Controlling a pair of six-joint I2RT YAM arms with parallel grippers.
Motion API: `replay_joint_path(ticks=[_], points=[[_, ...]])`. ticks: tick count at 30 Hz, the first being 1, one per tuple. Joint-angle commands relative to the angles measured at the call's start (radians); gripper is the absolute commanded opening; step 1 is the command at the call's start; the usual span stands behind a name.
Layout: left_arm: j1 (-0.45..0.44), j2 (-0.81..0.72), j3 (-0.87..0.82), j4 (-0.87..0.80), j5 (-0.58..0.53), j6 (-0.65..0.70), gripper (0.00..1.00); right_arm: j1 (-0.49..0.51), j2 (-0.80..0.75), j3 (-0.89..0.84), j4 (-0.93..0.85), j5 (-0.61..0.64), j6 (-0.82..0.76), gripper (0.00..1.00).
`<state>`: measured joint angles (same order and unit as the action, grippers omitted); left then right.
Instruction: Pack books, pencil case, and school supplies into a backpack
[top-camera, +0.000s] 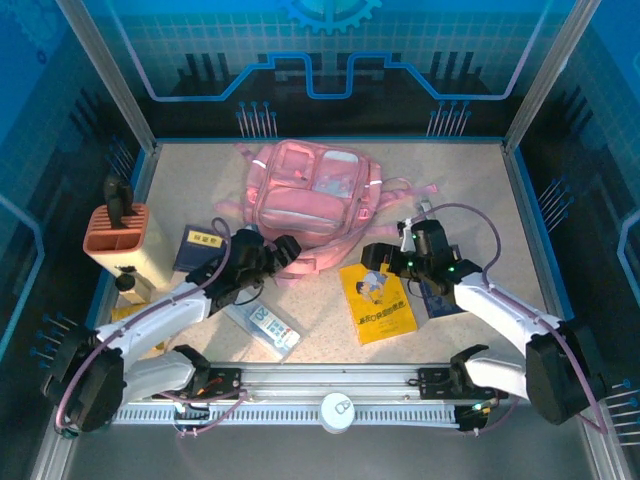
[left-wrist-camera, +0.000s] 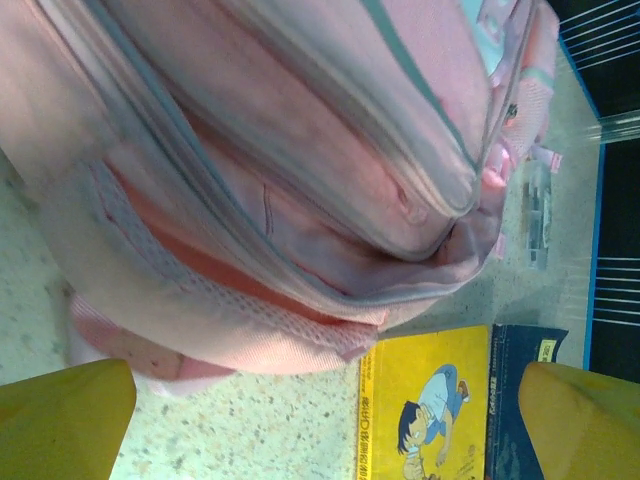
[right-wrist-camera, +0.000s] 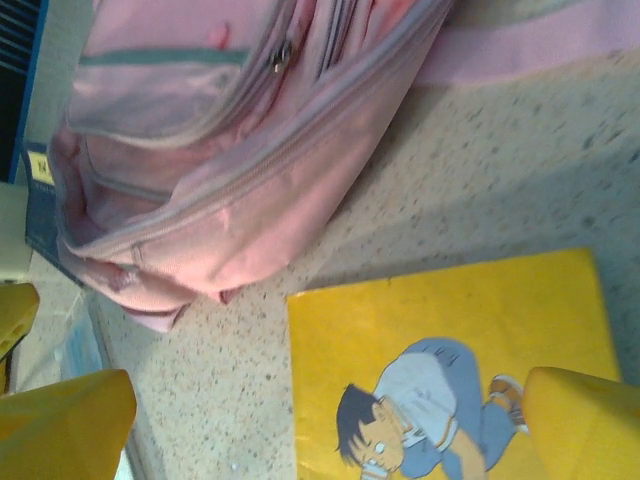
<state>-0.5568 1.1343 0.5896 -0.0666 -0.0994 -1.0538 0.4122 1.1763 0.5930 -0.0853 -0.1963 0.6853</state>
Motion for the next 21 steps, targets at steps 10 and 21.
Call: replay_joint_path(ticks=[10,21], points=[[-0.138,0.31,0.188,0.008,-0.142,-0.311,0.99,0.023,0.065,0.043,0.035,0.024,0.032,1.0],[-0.077,0.493,0.32,-0.026,-0.155,-0.2,0.93,0.007,0.075,0.089,-0.031,0.058,-0.024,1.0]])
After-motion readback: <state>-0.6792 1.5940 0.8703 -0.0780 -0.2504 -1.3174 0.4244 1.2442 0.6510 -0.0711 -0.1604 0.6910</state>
